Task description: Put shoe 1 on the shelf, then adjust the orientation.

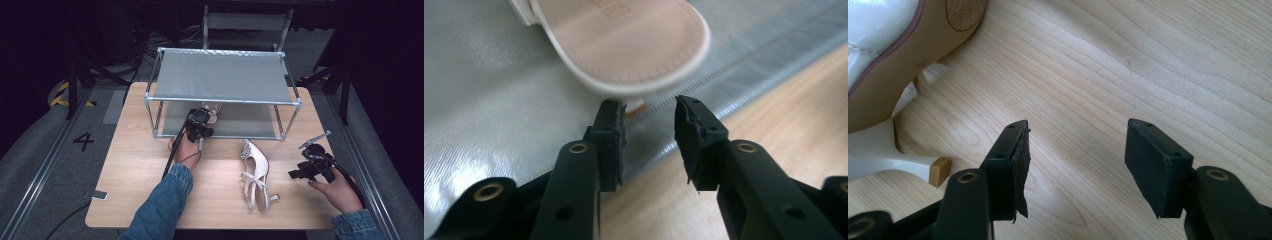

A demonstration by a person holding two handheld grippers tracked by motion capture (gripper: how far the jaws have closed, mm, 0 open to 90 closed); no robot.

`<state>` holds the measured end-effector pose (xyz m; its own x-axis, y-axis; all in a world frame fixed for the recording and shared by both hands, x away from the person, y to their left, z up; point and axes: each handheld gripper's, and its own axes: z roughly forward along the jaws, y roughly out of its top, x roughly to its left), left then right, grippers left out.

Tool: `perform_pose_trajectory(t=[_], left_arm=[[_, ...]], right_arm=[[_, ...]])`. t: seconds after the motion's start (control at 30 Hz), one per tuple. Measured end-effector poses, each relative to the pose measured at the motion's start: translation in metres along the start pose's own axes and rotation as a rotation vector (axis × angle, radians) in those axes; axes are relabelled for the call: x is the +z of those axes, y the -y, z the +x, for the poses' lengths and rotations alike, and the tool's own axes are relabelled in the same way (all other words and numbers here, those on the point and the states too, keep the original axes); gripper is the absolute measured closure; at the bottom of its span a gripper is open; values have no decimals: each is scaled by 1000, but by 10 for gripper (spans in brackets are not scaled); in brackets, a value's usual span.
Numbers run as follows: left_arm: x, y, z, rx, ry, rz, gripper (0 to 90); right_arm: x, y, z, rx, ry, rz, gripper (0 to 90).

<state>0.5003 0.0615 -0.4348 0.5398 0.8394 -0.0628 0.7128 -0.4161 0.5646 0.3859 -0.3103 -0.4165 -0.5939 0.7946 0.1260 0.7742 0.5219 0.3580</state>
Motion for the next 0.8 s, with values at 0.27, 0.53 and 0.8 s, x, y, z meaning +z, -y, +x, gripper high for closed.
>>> perform_pose_trajectory(t=[0.27,0.53,0.8], left_arm=[[-32,15,-4,-5,53,6,586],[-66,31,-13,28,70,20,513],[-85,43,-17,21,149,90,482]], right_arm=[[0,-2,4,-9,-1,-4,436],[-2,-9,14,-39,-5,-8,443],[-9,-21,31,-103,-10,-36,451]])
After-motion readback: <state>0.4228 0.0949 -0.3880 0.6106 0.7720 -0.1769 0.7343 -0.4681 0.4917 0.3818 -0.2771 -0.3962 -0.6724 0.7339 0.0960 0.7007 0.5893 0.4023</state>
